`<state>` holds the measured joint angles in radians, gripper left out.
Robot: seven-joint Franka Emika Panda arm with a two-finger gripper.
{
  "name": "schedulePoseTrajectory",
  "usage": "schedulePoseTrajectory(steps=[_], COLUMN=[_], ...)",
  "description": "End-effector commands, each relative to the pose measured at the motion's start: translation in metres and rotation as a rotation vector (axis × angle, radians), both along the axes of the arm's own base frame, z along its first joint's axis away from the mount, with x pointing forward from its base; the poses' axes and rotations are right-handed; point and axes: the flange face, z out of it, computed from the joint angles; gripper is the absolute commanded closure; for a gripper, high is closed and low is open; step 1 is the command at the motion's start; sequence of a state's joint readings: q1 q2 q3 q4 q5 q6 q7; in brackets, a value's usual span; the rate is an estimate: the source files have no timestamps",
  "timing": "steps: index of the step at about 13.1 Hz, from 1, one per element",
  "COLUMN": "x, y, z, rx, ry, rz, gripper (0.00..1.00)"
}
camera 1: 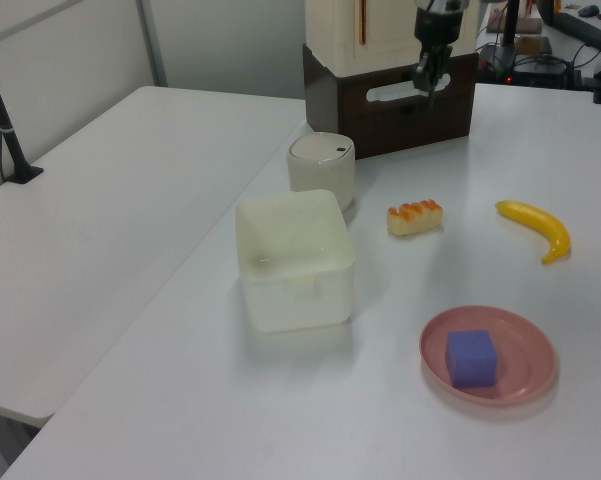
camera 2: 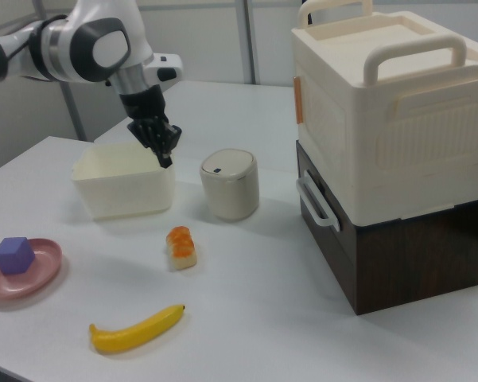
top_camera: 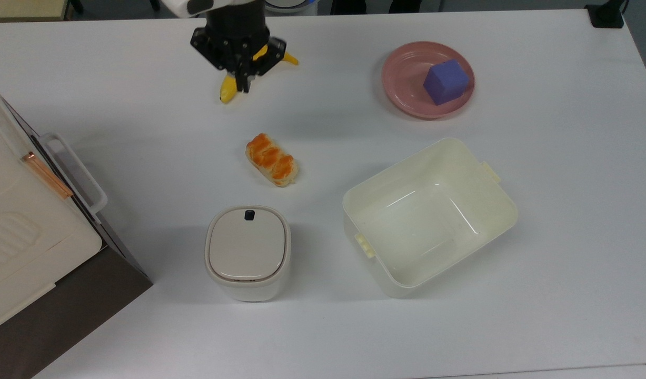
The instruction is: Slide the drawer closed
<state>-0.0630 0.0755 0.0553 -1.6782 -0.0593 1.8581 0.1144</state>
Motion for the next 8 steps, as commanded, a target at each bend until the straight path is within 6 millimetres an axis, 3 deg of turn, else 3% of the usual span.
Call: schedulePoseTrajectory(steps=[1,3,4,8], x=[-0.029,-0.034,-0.037,-0.043], y=[0.016,0.019,0.02,0.018], z=[0.019,0.022,0.023,0.021], rx=[0.021,0.021,0.02,0.013], ry=[0.032,0.058,0.071,0.122], rz=[0.076,0.079,0.066,0.061], gripper=[0.76,0.47,0.0,0.0])
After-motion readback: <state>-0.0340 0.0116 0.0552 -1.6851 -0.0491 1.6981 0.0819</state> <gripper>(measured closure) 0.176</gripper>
